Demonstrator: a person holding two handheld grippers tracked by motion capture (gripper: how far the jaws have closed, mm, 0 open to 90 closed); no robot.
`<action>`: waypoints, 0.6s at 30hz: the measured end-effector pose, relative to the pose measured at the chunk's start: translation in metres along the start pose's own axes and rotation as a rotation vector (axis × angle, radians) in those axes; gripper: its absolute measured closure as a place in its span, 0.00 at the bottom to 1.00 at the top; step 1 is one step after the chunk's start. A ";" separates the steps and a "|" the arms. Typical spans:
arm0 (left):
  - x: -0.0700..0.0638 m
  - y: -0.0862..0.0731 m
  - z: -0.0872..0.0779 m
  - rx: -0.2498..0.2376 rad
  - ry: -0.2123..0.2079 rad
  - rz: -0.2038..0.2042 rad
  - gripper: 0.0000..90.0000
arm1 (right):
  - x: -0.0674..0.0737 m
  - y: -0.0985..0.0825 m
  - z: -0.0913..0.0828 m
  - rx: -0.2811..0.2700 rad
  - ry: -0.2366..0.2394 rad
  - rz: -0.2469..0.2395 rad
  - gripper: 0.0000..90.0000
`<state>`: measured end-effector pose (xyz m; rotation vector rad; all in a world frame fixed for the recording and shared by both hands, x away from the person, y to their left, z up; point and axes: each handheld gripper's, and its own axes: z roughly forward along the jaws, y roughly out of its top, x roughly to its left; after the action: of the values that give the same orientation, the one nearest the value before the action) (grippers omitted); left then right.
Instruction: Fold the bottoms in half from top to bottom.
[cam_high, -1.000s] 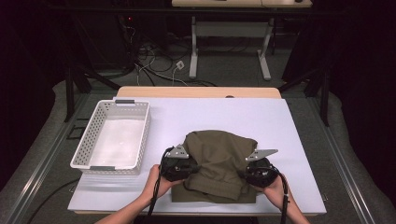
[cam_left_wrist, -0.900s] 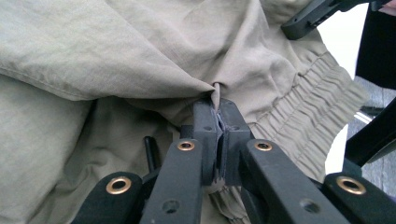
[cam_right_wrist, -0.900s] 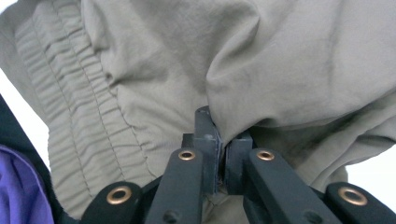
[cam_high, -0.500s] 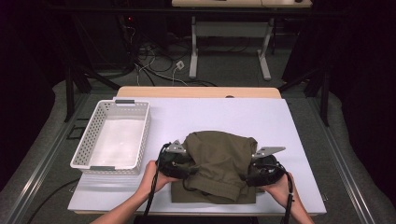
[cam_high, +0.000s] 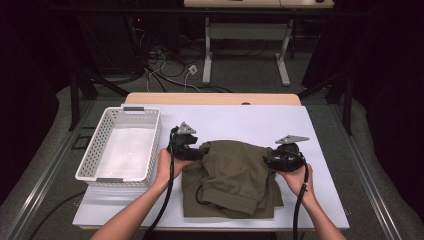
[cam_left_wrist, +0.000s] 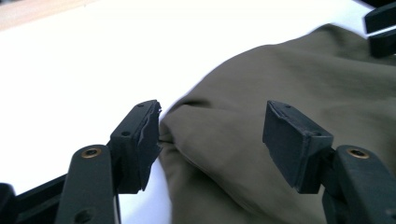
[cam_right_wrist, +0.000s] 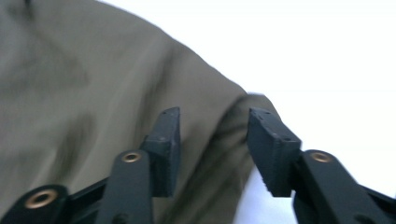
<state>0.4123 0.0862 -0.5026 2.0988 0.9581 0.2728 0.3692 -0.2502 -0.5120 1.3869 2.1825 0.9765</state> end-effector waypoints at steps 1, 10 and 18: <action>0.001 -0.001 0.006 0.022 -0.010 -0.003 0.42 | 0.000 0.001 0.006 0.018 -0.001 -0.002 0.67; 0.003 -0.024 0.023 0.036 -0.012 0.053 0.97 | 0.005 -0.008 0.023 0.062 -0.051 -0.042 0.99; 0.000 -0.027 0.008 -0.009 0.009 0.082 0.97 | 0.001 -0.009 0.011 0.025 -0.081 -0.043 1.00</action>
<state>0.4012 0.0922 -0.5274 2.1327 0.8760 0.3283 0.3700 -0.2483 -0.5262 1.3607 2.1626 0.8662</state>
